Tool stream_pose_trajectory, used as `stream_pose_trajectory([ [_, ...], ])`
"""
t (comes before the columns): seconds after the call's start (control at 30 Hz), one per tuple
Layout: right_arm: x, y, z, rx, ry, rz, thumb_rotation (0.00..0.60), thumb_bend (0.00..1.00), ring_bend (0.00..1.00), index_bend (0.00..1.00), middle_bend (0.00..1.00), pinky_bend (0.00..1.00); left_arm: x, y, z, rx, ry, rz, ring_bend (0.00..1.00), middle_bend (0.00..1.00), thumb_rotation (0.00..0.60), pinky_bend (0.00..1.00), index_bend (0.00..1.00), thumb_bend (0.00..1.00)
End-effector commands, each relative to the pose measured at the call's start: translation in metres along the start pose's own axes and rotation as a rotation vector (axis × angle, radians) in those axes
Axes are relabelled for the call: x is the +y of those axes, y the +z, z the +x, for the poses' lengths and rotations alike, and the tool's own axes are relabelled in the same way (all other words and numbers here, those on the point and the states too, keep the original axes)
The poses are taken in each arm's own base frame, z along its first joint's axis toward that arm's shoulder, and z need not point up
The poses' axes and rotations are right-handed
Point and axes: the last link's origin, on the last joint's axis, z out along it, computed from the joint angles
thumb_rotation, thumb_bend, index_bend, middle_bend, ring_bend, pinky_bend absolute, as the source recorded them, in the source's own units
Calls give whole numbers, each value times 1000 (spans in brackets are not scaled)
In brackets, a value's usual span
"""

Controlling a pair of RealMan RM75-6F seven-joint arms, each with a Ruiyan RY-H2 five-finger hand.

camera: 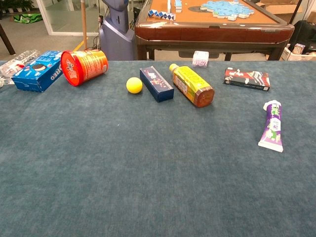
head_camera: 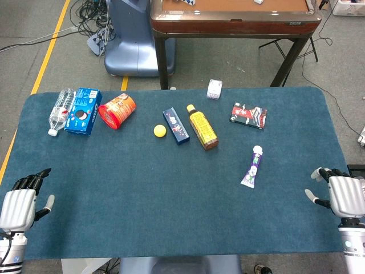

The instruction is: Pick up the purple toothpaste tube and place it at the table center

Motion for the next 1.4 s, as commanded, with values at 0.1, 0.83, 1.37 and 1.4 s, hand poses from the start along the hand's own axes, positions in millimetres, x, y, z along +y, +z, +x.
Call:
stream_pose_trajectory([
  [0.1, -1, 0, -1, -8, 2, 4, 600, 235, 410, 481, 515, 490, 0, 0, -1, -9, 3, 3, 224, 254, 600, 214, 144, 354],
  [0.83, -46, 85, -14, -272, -146, 105, 600, 234, 185, 141, 310, 350, -6, -5, -6, -38, -3, 27, 224, 254, 600, 214, 144, 354],
  [1.37, -80, 151, -61, -425, -175, 133, 600, 235, 163, 74, 278, 334, -6, -9, -6, -40, -3, 27, 224, 254, 600, 213, 144, 354],
  [1.4, -81, 152, -63, -430, -174, 133, 600, 235, 163, 71, 278, 331, -6, -9, -6, -39, -3, 27, 224, 254, 600, 213, 144, 354],
])
